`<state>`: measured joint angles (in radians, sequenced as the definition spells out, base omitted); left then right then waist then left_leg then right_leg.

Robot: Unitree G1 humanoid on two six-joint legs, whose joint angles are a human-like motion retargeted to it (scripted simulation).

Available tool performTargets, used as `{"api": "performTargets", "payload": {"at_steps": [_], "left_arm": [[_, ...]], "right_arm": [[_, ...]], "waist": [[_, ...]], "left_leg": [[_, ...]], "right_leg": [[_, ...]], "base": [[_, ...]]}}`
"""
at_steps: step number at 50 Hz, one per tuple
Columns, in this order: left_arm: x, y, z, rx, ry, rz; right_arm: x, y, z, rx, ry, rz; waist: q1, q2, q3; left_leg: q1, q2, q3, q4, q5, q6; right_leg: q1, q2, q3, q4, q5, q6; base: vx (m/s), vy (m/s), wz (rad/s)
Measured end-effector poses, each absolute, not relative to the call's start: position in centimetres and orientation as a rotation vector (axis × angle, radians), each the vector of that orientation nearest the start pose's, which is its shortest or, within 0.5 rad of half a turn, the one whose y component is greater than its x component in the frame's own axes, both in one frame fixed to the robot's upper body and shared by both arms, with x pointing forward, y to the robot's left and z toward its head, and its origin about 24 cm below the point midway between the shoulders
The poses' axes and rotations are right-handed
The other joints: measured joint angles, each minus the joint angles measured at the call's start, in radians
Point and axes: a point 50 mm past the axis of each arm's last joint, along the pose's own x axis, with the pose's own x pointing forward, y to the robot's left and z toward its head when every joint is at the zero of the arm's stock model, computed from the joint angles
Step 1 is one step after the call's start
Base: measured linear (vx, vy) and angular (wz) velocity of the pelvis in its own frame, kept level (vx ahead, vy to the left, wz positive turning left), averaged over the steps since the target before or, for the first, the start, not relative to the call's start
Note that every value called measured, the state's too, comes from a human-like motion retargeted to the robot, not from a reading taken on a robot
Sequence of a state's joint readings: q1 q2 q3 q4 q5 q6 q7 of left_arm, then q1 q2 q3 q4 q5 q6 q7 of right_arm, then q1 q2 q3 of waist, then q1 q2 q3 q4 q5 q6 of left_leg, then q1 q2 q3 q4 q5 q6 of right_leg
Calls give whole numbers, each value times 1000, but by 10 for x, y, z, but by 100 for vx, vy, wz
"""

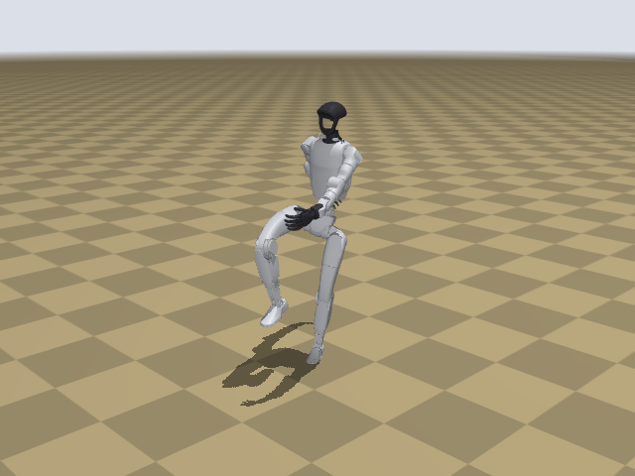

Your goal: In place motions

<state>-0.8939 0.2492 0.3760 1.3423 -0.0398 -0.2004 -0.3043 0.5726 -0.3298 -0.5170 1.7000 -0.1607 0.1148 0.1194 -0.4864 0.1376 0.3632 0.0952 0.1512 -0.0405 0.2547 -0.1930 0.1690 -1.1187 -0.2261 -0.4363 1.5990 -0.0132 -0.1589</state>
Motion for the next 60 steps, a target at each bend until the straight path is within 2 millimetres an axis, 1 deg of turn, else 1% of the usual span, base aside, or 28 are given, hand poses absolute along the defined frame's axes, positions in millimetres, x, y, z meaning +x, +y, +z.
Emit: {"api": "performTargets", "payload": {"at_steps": [2,5,8,10,12,13,18,20,23,25,26,27,30,35,37,39,41,43,45,46,47,48,50,51,53,55,58,60], "left_arm": [[385,199,68,-106,158,-106],[385,195,67,-81,157,-133],[374,193,46,-63,211,-144],[363,197,29,-28,242,-129],[348,197,6,-9,317,-128],[340,200,-5,14,348,-119],[287,198,-65,45,565,-145],[264,201,-84,53,639,-135],[225,198,-112,39,780,-133],[200,195,-128,44,868,-135],[190,194,-133,52,902,-137],[180,193,-138,61,934,-139],[153,193,-150,87,1015,-137],[102,193,-166,103,1153,-135],[75,188,-172,55,1220,-129],[43,185,-177,-6,1289,-81],[7,184,-179,-63,1370,8],[-32,183,-178,-106,1464,106],[-73,181,-173,-128,1564,190],[-93,182,-169,-122,1615,221],[-112,184,-164,-110,1665,248],[-130,188,-158,-89,1714,264],[-163,195,-145,-40,1822,264],[-180,198,-137,-6,1884,260],[-209,205,-120,62,1996,246],[-231,208,-106,106,2087,205],[-257,201,-88,113,2200,131],[-269,197,-78,110,2258,90]], "right_arm": [[-260,-236,-73,258,2206,-795],[-251,-238,-80,258,2139,-896],[-226,-237,-99,269,2067,-805],[-194,-238,-117,268,2002,-630],[-176,-233,-128,246,1969,-511],[-157,-235,-136,210,1934,-420],[-113,-229,-154,102,1809,-264],[-87,-228,-161,76,1747,-228],[-81,-223,-163,91,1726,-217],[-82,-222,-163,102,1723,-225],[-82,-223,-163,103,1723,-228],[-82,-223,-163,102,1724,-230],[-85,-222,-162,92,1738,-223],[-85,-222,-162,89,1762,-228],[-76,-227,-163,82,1763,-243],[-58,-233,-165,50,1737,-246],[-32,-238,-167,5,1681,-238],[1,-240,-168,-31,1602,-217],[41,-237,-167,-46,1504,-180],[65,-232,-166,-43,1442,-160],[89,-227,-163,-39,1376,-140],[113,-221,-159,-33,1302,-119],[162,-209,-146,-16,1152,-79],[188,-204,-136,-2,1077,-81],[241,-195,-108,32,919,-96],[294,-187,-68,70,742,-111],[359,-173,6,79,468,-79],[389,-168,55,49,320,-61]], "waist": [[10,-4,7],[26,-16,-12],[39,-10,-64],[58,-12,-88],[81,1,-128],[100,-9,-133],[174,1,-214],[218,-23,-191],[250,-41,-228],[273,-65,-255],[285,-86,-264],[299,-105,-272],[354,-136,-295],[455,-140,-372],[467,-129,-387],[438,-111,-380],[412,-97,-375],[404,-97,-378],[412,-119,-380],[438,-141,-375],[462,-162,-370],[482,-183,-363],[529,-215,-351],[561,-215,-342],[637,-210,-317],[721,-206,-278],[817,-237,-207],[876,-276,-166]], "left_leg": [[8,-1,-7,17,-12,6],[9,-23,-2,8,-6,9],[-8,-38,4,-30,17,2],[-21,-54,27,-42,22,2],[-33,-57,31,-69,37,-5],[-33,-69,52,-71,34,-4],[-56,-90,96,-120,51,-13],[-27,-103,143,-112,33,-19],[-34,-131,158,-131,34,-29],[-42,-170,159,-141,35,-31],[-47,-199,162,-144,35,-30],[-50,-224,169,-149,35,-31],[-54,-256,214,-171,32,-43],[-108,-244,282,-194,16,-82],[-123,-226,297,-191,8,-97],[-127,-209,290,-170,-7,-104],[-135,-187,298,-124,-36,-105],[-156,-169,324,-48,-52,-96],[-200,-142,371,88,-9,-87],[-249,-113,390,201,39,-82],[-300,-88,403,314,89,-65],[-357,-68,404,431,142,-22],[-509,-72,354,674,208,91],[-592,-24,336,830,142,92],[-749,103,306,1112,41,93],[-900,177,271,1313,-10,93],[-1080,151,355,1412,2,93],[-1159,110,473,1379,44,93]], "right_leg": [[-1,3,-13,-39,-19,-22],[50,9,-26,-96,-23,11],[167,6,-59,-161,1,98],[250,10,-52,-205,45,171],[354,14,-56,-261,88,225],[400,21,-32,-289,115,248],[696,61,0,-562,239,294],[841,107,69,-713,283,311],[1012,172,163,-989,322,357],[1111,185,210,-1174,336,349],[1153,178,219,-1256,288,376],[1190,166,208,-1330,235,387],[1237,127,123,-1470,71,320],[1166,118,78,-1547,17,252],[1137,127,125,-1532,2,260],[1138,143,153,-1523,-10,265],[1148,152,154,-1519,-24,272],[1157,151,160,-1515,-37,275],[1162,133,184,-1506,-46,283],[1165,115,208,-1503,-50,291],[1169,98,226,-1501,-54,297],[1177,86,232,-1501,-59,297],[1191,78,240,-1508,-65,286],[1202,101,242,-1512,-68,268],[1219,159,258,-1509,-76,222],[1233,202,286,-1500,-77,180],[1244,157,322,-1492,-69,173],[1237,90,332,-1485,-64,178]], "base": [[4,-5,-10],[-1,2,-35],[-2,3,-41],[-1,5,-59],[-1,1,-60],[0,0,-78],[1,-4,-61],[0,-3,-76],[7,-14,-21],[8,-15,5],[5,-21,2],[3,-24,-17],[1,-20,-53],[-1,-27,-76],[0,-32,-20],[0,-27,40],[0,-22,26],[4,-21,-2],[3,-26,-20],[-1,-29,-43],[-1,-27,-45],[0,-30,-32],[2,-38,-30],[5,-44,-47],[6,-52,-76],[0,-52,-100],[-13,-16,-84],[-14,14,-51]]}}
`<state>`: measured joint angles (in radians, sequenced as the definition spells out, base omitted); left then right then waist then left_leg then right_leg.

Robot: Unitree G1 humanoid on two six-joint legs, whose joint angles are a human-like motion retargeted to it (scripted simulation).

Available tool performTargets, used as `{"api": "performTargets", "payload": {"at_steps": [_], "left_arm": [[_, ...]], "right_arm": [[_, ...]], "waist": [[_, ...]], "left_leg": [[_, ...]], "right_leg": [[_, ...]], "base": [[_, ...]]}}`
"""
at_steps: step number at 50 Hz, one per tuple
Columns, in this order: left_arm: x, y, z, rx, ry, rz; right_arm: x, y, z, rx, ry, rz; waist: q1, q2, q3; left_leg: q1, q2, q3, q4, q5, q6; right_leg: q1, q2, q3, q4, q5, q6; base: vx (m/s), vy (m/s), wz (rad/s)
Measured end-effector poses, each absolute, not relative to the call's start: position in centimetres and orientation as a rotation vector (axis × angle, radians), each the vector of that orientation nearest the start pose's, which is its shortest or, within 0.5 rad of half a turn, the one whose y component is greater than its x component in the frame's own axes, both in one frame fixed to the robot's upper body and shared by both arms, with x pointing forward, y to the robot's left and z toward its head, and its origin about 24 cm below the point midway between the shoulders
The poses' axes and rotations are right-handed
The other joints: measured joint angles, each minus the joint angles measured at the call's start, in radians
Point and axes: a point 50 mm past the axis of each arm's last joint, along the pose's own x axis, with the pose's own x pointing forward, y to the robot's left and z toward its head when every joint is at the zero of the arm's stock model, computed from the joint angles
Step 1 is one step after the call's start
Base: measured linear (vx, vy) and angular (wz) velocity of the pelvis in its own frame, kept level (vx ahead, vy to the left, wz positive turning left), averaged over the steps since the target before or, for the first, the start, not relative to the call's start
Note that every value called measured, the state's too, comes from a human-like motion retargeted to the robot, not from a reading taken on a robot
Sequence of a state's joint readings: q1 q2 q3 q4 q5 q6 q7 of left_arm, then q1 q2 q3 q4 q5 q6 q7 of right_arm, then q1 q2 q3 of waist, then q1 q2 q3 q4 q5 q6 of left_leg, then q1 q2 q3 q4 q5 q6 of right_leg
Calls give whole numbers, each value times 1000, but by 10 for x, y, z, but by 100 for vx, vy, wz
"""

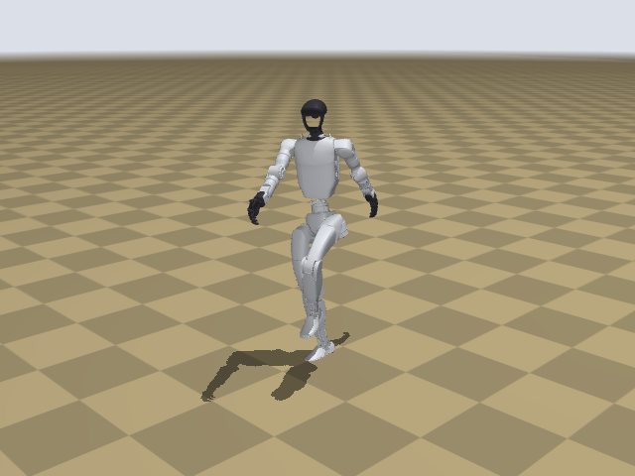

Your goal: In place motions

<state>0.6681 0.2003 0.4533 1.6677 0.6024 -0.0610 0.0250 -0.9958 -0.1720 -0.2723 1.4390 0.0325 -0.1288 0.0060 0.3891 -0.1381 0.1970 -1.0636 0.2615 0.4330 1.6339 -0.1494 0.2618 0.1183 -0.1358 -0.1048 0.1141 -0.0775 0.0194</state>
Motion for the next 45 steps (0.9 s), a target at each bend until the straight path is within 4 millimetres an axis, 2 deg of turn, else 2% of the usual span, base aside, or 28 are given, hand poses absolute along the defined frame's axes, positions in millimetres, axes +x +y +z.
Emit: {"api": "performTargets", "payload": {"at_steps": [3,6,8,11,13,15,17,20,23,26,27,28,30,32,35,40,43,45], "left_arm": [[-276,194,-72,88,2297,66],[-266,190,-81,60,2263,75],[-251,190,-94,49,2197,80],[-222,195,-114,72,2076,76],[-203,197,-125,84,2005,79],[-181,197,-137,66,1924,86],[-157,195,-148,12,1835,106],[-124,193,-159,-61,1705,153],[-107,196,-164,-83,1640,193],[-104,199,-164,-76,1628,212],[-104,199,-164,-71,1631,214],[-103,200,-164,-66,1634,216],[-99,200,-166,-56,1637,213],[-92,199,-168,-41,1635,192],[-77,198,-171,-6,1617,157],[-42,198,-176,78,1572,98],[-22,205,-176,204,1488,119],[-9,208,-175,289,1427,118]], "right_arm": [[413,-163,114,-32,165,-60],[424,-157,158,-131,25,-73],[427,-154,175,-189,-41,-89],[426,-151,174,-215,-80,-110],[422,-150,160,-198,-75,-103],[416,-150,137,-172,-33,-91],[407,-152,108,-146,48,-77],[387,-153,57,-110,220,-52],[357,-155,3,-68,418,-36],[319,-156,-44,-24,596,-41],[306,-156,-58,-8,648,-48],[294,-156,-69,8,695,-55],[272,-160,-87,34,782,-73],[254,-167,-100,49,854,-88],[233,-177,-113,41,921,-98],[195,-194,-133,-7,992,-98],[158,-201,-149,33,1050,-140],[125,-204,-159,75,1104,-194]], "waist": [[38,-33,26],[53,-53,45],[45,-56,53],[9,-56,13],[-21,-55,-33],[-46,-48,-68],[-72,-43,-88],[-102,-31,-94],[-143,-19,-111],[-230,8,-154],[-262,24,-169],[-290,48,-179],[-345,87,-192],[-392,113,-196],[-455,125,-193],[-436,111,-182],[-407,97,-181],[-405,96,-184]], "left_leg": [[-81,0,165,-73,40,-14],[-109,4,218,-118,63,-77],[-86,3,228,-133,78,-99],[-41,4,212,-125,77,-68],[-3,12,180,-106,62,-37],[55,11,134,-105,48,-17],[149,0,83,-145,32,-5],[362,-87,4,-341,34,-2],[599,-183,-67,-644,35,0],[810,-309,-189,-1010,92,-31],[870,-333,-235,-1124,109,-62],[929,-345,-281,-1232,113,-120],[1027,-313,-233,-1407,27,-200],[1069,-272,-139,-1519,-11,-253],[1063,-286,-228,-1589,-4,-291],[1057,-317,-249,-1618,18,-253],[1064,-331,-282,-1605,18,-219],[1075,-334,-307,-1593,18,-199]], "right_leg": [[-33,-61,-9,24,1,6],[-52,-85,-9,39,0,1],[-50,-85,-14,41,-3,1],[-63,-67,-35,24,-10,-1],[-77,-53,-51,11,-14,-5],[-85,-44,-73,-1,-16,-5],[-82,-41,-91,-6,-17,4],[-56,-33,-114,-15,-18,18],[-30,-23,-136,-23,-21,40],[-18,8,-164,-30,-26,64],[-18,30,-172,-33,-28,69],[-17,61,-178,-37,-29,70],[-23,110,-190,-40,-33,75],[-28,136,-219,-45,-34,80],[-34,143,-265,-53,-29,92],[-51,117,-290,-18,-5,125],[-68,83,-299,66,18,172],[-77,65,-321,140,66,192]], "base": [[-6,17,-4],[-2,-5,-8],[-3,-9,8],[-2,-4,46],[4,2,62],[5,4,51],[4,5,40],[1,2,8],[10,10,14],[19,22,60],[19,24,69],[14,25,66],[5,24,71],[0,26,93],[-7,21,98],[3,25,23],[17,24,1],[23,24,31]]}}
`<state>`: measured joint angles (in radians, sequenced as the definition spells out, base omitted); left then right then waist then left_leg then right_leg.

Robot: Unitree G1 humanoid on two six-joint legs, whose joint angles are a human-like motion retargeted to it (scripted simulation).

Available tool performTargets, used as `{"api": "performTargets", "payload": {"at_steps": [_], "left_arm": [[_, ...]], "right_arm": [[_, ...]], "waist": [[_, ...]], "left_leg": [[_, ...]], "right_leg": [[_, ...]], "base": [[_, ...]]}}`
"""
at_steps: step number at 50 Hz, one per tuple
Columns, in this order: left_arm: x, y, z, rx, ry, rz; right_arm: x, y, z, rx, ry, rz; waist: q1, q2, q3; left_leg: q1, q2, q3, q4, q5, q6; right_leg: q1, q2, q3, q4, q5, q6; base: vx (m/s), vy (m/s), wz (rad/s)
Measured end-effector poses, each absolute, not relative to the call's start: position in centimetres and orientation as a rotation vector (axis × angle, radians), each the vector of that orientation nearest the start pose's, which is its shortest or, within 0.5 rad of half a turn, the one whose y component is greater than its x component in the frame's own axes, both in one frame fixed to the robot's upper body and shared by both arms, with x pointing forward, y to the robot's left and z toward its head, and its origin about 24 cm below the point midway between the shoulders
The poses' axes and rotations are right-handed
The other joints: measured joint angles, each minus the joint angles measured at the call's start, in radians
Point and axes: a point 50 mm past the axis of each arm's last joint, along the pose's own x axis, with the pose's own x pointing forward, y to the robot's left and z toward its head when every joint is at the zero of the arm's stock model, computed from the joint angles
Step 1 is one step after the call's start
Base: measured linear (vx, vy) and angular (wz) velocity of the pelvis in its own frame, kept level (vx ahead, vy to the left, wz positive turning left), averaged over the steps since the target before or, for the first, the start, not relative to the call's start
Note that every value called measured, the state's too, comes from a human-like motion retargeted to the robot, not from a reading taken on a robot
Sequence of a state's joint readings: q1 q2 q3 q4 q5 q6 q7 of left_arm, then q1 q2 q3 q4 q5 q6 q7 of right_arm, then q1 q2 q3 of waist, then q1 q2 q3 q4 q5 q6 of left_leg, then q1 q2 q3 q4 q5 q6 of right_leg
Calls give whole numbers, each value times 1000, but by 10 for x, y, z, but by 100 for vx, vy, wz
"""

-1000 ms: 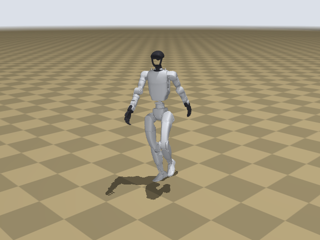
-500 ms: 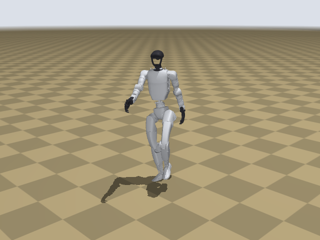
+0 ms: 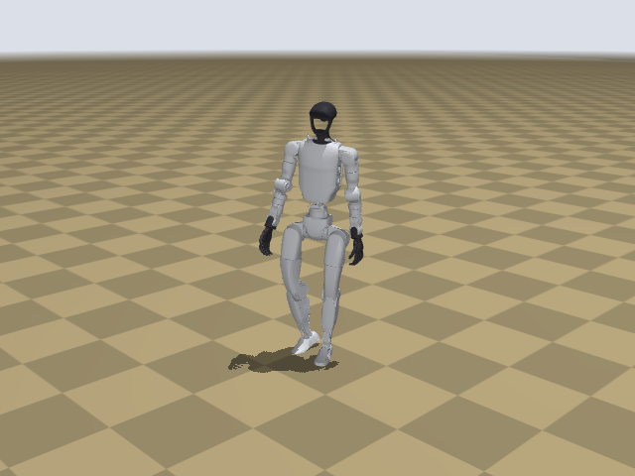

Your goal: In place motions

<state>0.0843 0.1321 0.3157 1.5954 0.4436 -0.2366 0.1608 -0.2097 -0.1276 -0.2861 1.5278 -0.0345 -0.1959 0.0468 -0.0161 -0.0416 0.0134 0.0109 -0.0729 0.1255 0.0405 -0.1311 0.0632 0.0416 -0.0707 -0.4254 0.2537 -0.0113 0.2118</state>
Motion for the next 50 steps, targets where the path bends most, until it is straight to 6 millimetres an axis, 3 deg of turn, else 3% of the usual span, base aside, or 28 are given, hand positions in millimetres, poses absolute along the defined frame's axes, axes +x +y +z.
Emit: {"api": "performTargets", "payload": {"at_steps": [3,5,7,10,14,18,20,23,25,28,31,34,37,40,42,43,45,47,50], "left_arm": [[30,205,-174,315,1307,60],[71,198,-170,285,1167,34],[129,192,-156,270,984,-13],[222,190,-114,303,699,-83],[322,192,-21,301,289,-56],[369,201,57,210,39,-39],[380,204,80,163,-14,-45],[388,204,98,140,-55,-67],[387,204,98,165,-64,-77],[376,208,78,236,-26,-80],[355,209,43,306,50,-94],[317,210,-10,408,186,-126],[267,207,-66,438,409,-185],[205,200,-113,418,617,-211],[161,199,-134,423,709,-185],[137,195,-143,439,750,-169],[91,192,-157,446,862,-136],[46,190,-167,421,1011,-99],[-7,180,-174,328,1240,-29]], "right_arm": [[71,-204,-171,111,1216,-238],[34,-206,-175,93,1325,-243],[-8,-210,-175,50,1460,-227],[-67,-219,-167,-4,1674,-164],[-133,-224,-149,-18,1897,-136],[-184,-230,-126,9,2044,-335],[-196,-230,-119,76,2065,-491],[-192,-229,-122,223,1984,-734],[-179,-225,-129,312,1891,-842],[-161,-219,-139,401,1791,-870],[-124,-216,-154,457,1663,-798],[-65,-214,-169,450,1517,-610],[-15,-212,-175,349,1401,-417],[31,-211,-175,218,1278,-252],[60,-210,-171,130,1192,-158],[70,-210,-169,84,1158,-119],[88,-208,-164,11,1095,-48],[96,-205,-162,-45,1064,8],[99,-204,-161,-114,1054,55]], "waist": [[26,40,3],[29,71,18],[-29,108,48],[-166,130,109],[-339,157,233],[-451,167,287],[-482,171,299],[-478,165,297],[-463,158,280],[-444,174,213],[-400,180,151],[-314,133,130],[-255,117,91],[-199,90,36],[-150,58,10],[-137,37,6],[-60,19,-15],[19,9,-45],[96,11,-93]], "left_leg": [[-6,61,-1,26,-1,6],[-1,106,20,39,-4,6],[8,135,-3,53,0,11],[16,120,-50,78,-3,47],[47,154,-154,121,-8,73],[62,207,-188,157,-36,80],[55,236,-194,186,-54,80],[57,237,-188,198,-62,83],[59,222,-181,184,-53,83],[43,210,-185,138,-25,74],[28,183,-166,102,-6,72],[63,134,-76,78,-8,75],[70,106,-29,58,-13,72],[56,47,6,42,-19,82],[40,10,34,45,-30,77],[53,-37,34,36,-32,94],[57,-70,90,19,-41,98],[52,-75,141,-1,-48,85],[16,-60,185,-27,-44,61]], "right_leg": [[-105,-18,-2,258,210,45],[-238,-30,62,504,386,50],[-384,-24,106,765,400,47],[-584,-220,32,1156,318,-13],[-891,-220,67,1391,229,-108],[-1128,-196,23,1400,101,-259],[-1175,-173,-6,1352,52,-300],[-1146,-159,-30,1280,33,-298],[-1086,-151,-35,1237,45,-260],[-933,-152,-66,1159,87,-175],[-754,-133,-63,1050,168,-73],[-547,-81,11,891,251,-5],[-330,-11,65,624,318,17],[-147,64,196,281,366,47],[-53,95,257,66,220,46],[-12,57,241,14,114,32],[18,17,178,-97,-16,-53],[6,-4,142,-167,-9,-101],[-43,-13,168,-195,6,-103]], "base": [[8,20,-31],[-6,22,-51],[-3,33,46],[-4,39,111],[-2,22,129],[9,0,55],[7,-4,13],[0,1,-19],[-2,2,-29],[1,1,-14],[3,3,-44],[3,1,-115],[4,-6,-82],[3,-11,-81],[5,-16,-92],[10,0,-87],[10,-4,-140],[5,-13,-146],[-7,-13,-62]]}}
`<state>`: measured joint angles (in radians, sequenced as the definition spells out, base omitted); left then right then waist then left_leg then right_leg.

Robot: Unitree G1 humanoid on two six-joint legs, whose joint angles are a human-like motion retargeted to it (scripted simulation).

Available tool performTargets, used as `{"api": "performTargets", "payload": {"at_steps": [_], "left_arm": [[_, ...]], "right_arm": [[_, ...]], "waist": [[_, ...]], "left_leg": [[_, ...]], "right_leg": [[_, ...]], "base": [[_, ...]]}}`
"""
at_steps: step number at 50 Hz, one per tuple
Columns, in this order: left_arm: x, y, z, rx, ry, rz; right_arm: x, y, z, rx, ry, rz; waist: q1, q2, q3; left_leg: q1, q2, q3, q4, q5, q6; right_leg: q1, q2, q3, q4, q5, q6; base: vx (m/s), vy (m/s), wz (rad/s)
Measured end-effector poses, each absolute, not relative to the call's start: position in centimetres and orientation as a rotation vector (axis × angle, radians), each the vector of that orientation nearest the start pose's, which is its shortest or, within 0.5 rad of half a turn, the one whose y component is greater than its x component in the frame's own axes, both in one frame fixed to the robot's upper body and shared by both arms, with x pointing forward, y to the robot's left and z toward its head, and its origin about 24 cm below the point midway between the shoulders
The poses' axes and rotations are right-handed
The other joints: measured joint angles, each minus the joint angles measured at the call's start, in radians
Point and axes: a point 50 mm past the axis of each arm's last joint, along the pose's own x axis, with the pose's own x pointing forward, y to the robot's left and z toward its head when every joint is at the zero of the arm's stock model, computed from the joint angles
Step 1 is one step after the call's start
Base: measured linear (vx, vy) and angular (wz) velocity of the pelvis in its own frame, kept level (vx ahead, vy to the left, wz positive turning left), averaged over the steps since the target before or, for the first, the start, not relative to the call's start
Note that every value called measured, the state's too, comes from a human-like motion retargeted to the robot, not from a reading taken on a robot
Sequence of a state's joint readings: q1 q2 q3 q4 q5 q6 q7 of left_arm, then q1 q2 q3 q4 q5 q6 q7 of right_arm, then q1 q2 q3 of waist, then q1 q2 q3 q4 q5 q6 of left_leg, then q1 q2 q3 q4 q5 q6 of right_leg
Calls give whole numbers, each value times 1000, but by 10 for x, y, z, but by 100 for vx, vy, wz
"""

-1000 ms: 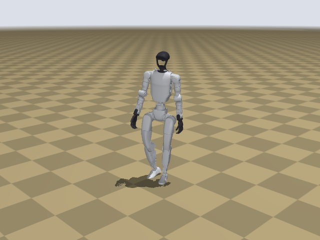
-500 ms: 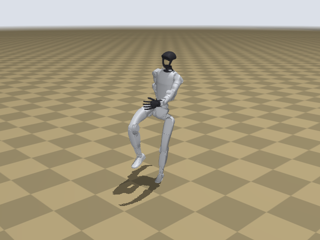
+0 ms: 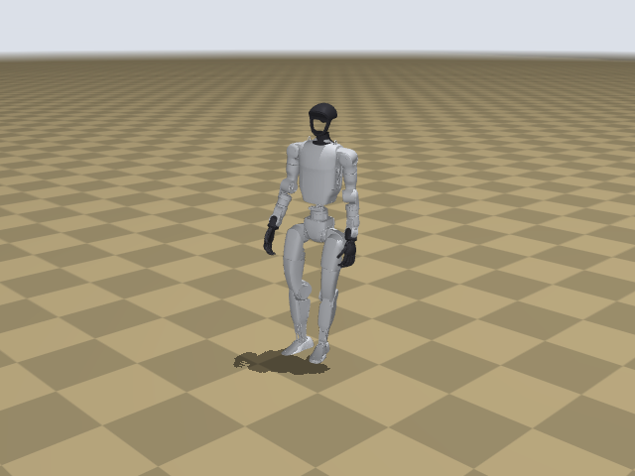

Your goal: In place motions

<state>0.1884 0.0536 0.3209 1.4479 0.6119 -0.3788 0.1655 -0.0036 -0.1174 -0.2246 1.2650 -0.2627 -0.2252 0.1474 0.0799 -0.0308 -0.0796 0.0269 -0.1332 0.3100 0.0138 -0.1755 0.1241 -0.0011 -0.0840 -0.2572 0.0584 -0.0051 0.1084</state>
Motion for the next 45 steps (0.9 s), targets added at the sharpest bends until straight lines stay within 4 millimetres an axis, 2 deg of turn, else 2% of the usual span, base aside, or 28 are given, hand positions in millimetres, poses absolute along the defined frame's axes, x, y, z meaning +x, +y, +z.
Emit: {"api": "performTargets", "payload": {"at_steps": [2,4,7,10,13,15,17,19,22,23,25,27,28,29,30,31,33,35,37,38,40,43,45], "left_arm": [[-31,175,-175,265,1351,20],[-44,175,-175,220,1433,69],[-55,178,-174,190,1538,112],[-50,177,-175,163,1569,102],[-34,175,-178,141,1518,37],[-22,174,-179,144,1483,-13],[-14,175,-179,161,1460,-45],[-11,176,-180,168,1457,-53],[-19,174,-180,111,1475,-5],[-27,172,-179,83,1489,39],[-48,168,-177,31,1524,142],[-65,172,-174,11,1570,215],[-74,175,-172,9,1599,241],[-87,177,-169,2,1645,260],[-102,178,-165,-6,1699,275],[-120,180,-160,-19,1767,284],[-148,185,-150,-32,1871,319],[-166,191,-142,-27,1912,385],[-169,192,-140,-25,1887,455],[-169,192,-140,-28,1871,480],[-167,190,-141,-44,1848,513],[-149,195,-148,-40,1820,454],[-121,198,-157,-6,1772,347]], "right_arm": [[98,-206,-162,-160,1069,63],[91,-207,-164,-179,1100,62],[64,-209,-170,-138,1193,23],[19,-212,-175,-28,1348,-84],[-28,-212,-174,104,1521,-217],[-52,-212,-170,171,1609,-301],[-64,-212,-169,196,1649,-366],[-64,-213,-169,195,1651,-400],[-47,-215,-171,158,1624,-391],[-39,-214,-172,147,1617,-384],[-11,-207,-175,136,1566,-349],[42,-194,-175,141,1444,-259],[74,-185,-172,142,1364,-184],[104,-175,-168,138,1292,-92],[132,-164,-161,129,1225,7],[155,-150,-154,118,1161,98],[200,-126,-134,82,1002,232],[237,-112,-112,29,841,302],[263,-104,-91,-36,706,335],[270,-104,-85,-71,663,344],[271,-106,-84,-146,636,371],[236,-116,-110,-208,738,391],[197,-130,-134,-199,871,355]], "waist": [[-12,8,11],[-70,19,35],[-150,31,50],[-174,32,50],[-145,25,47],[-125,24,45],[-122,27,52],[-132,31,66],[-149,36,82],[-148,31,81],[-133,6,87],[-87,-18,156],[-54,-26,194],[-28,-33,216],[-4,-40,229],[19,-39,228],[68,-26,229],[88,-23,232],[69,-21,232],[57,-20,226],[10,-35,192],[-14,-60,131],[-14,-46,116]], "left_leg": [[-9,7,-10,-8,10,-12],[-10,14,-40,-12,23,-23],[-22,25,-78,-11,36,-39],[-32,30,-106,-10,42,-52],[-36,31,-117,-13,43,-62],[-38,35,-115,-13,42,-69],[-39,44,-111,-9,37,-75],[-37,55,-105,4,27,-77],[-55,85,-55,86,-21,-66],[-86,92,-42,150,-40,-51],[-186,118,14,369,1,4],[-327,162,-5,654,144,62],[-416,157,-53,798,177,117],[-487,136,-95,907,174,133],[-549,109,-133,998,154,128],[-600,126,-129,1061,120,134],[-678,220,-114,1174,17,138],[-693,296,-91,1223,-61,138],[-667,276,-77,1189,-50,138],[-642,239,-75,1146,-26,138],[-567,137,-77,1005,34,138],[-366,73,-72,690,95,98],[-185,44,-91,395,95,-20]], "right_leg": [[-19,15,24,15,-9,-5],[-16,23,32,27,-15,7],[1,28,-35,22,-29,13],[14,36,-67,8,-40,9],[18,40,-71,-5,-49,-2],[15,43,-66,-7,-53,-7],[14,47,-62,-6,-56,-11],[17,53,-58,-4,-59,-16],[14,50,-47,0,-59,-26],[6,37,-42,1,-57,-31],[-5,-3,-30,-2,-50,-42],[11,-36,-22,-9,-44,-53],[20,-41,-12,-16,-41,-61],[23,-46,-6,-19,-39,-68],[22,-51,-2,-20,-38,-75],[18,-43,4,-18,-39,-81],[9,8,29,-6,-49,-105],[16,40,50,2,-58,-121],[29,38,46,-6,-61,-110],[36,26,38,-12,-62,-97],[44,-18,11,-17,-67,-60],[53,-32,-9,-2,-73,-25],[63,9,-12,29,-69,0]], "base": [[-13,-13,45],[-8,-16,120],[-6,-14,113],[-4,-12,66],[-1,-11,10],[0,-12,-13],[-5,-15,-14],[-9,-16,-17],[-8,-9,-42],[-7,-7,-62],[-10,-8,-64],[-30,-17,-53],[-35,-18,-48],[-29,-15,-38],[-13,-14,-24],[-3,-17,-21],[4,-32,-33],[5,-26,-11],[-2,11,57],[2,29,94],[14,34,117],[29,15,57],[25,10,5]]}}
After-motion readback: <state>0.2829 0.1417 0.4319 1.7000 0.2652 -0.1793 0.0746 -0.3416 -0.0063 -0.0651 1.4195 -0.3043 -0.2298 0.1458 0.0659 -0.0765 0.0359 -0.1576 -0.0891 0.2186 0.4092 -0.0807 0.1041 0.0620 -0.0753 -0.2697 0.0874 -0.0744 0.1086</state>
